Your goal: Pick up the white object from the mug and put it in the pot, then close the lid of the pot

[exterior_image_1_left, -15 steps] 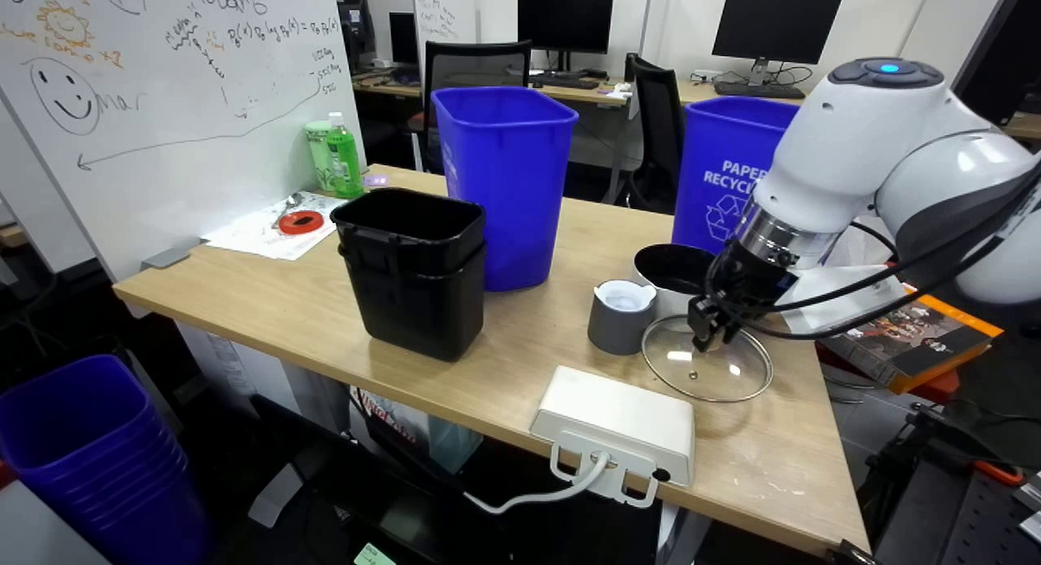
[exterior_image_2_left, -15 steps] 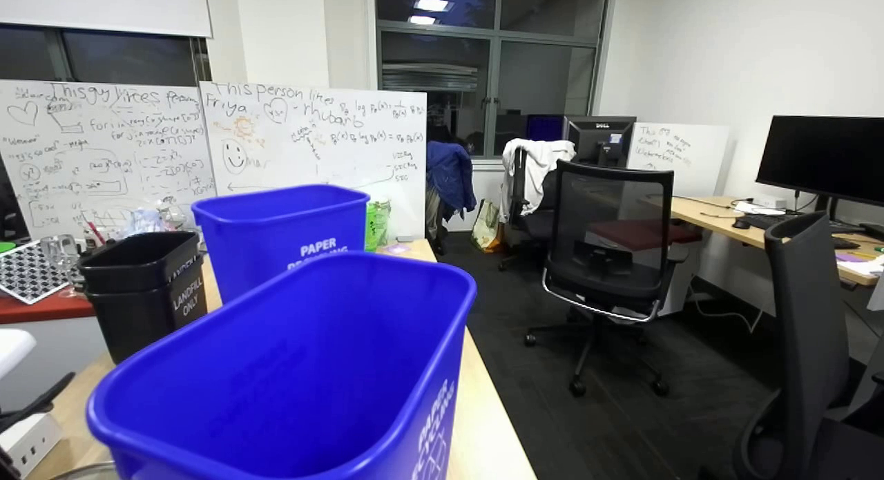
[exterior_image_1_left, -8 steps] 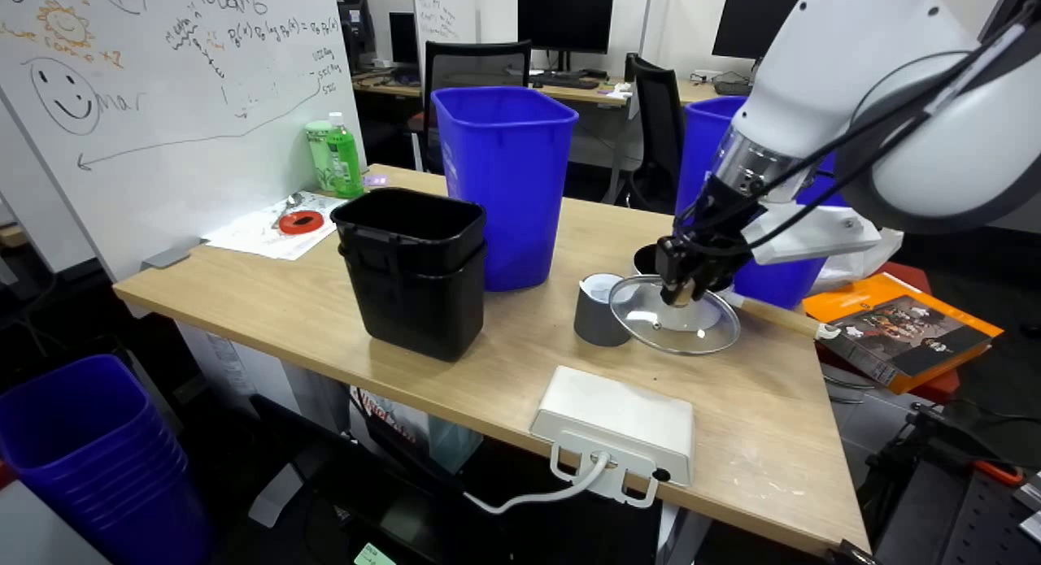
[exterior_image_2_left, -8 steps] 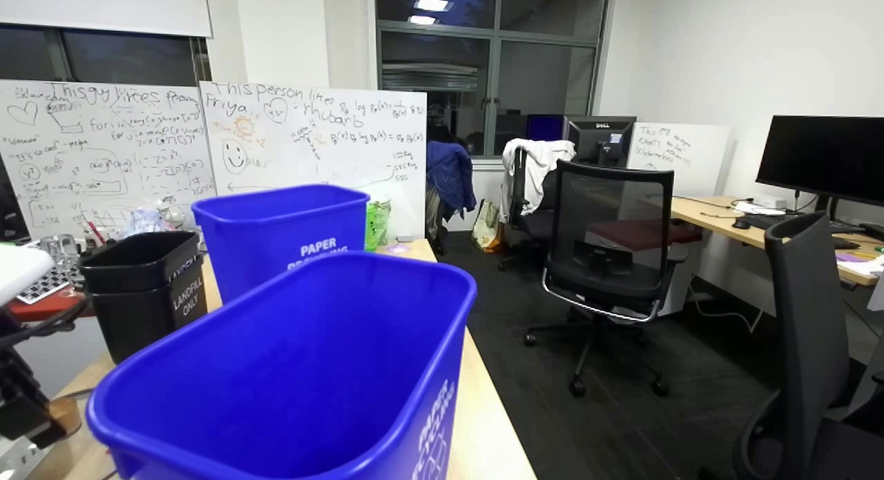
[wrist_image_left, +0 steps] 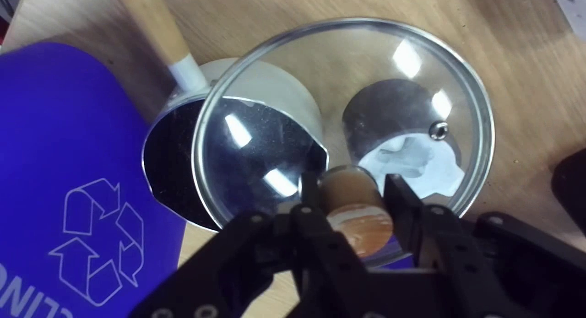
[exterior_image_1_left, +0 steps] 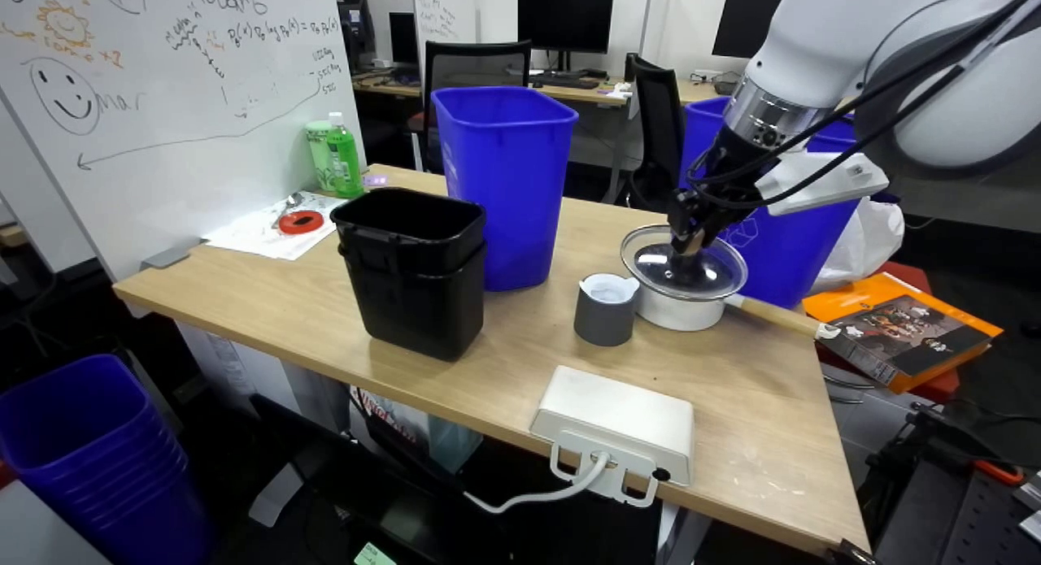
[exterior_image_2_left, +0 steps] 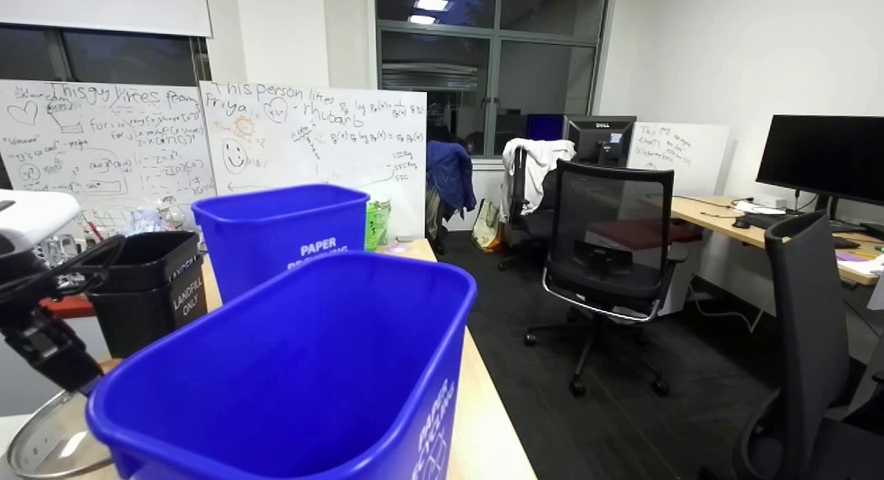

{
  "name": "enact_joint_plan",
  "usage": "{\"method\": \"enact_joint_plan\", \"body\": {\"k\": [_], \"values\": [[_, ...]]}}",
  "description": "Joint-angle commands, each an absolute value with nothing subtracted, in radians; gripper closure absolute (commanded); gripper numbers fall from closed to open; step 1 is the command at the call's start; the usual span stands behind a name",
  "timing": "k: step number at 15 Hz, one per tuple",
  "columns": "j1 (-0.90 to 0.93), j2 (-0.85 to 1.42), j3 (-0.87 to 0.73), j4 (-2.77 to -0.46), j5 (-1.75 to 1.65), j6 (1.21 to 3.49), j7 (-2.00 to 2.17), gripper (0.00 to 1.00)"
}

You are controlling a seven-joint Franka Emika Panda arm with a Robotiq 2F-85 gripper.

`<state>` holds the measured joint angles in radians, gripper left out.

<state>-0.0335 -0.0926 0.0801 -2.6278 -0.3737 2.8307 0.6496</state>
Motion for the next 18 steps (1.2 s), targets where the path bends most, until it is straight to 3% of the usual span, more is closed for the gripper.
{"method": "enact_joint_plan", "body": {"k": [1, 18], "values": [[-0.086, -0.073, 0.089, -2.616, -0.573, 2.879, 0.793, 0.86], [-0.147, 0.120, 0.042, -2.462, -1.551, 2.887, 1.757, 0.86]]}}
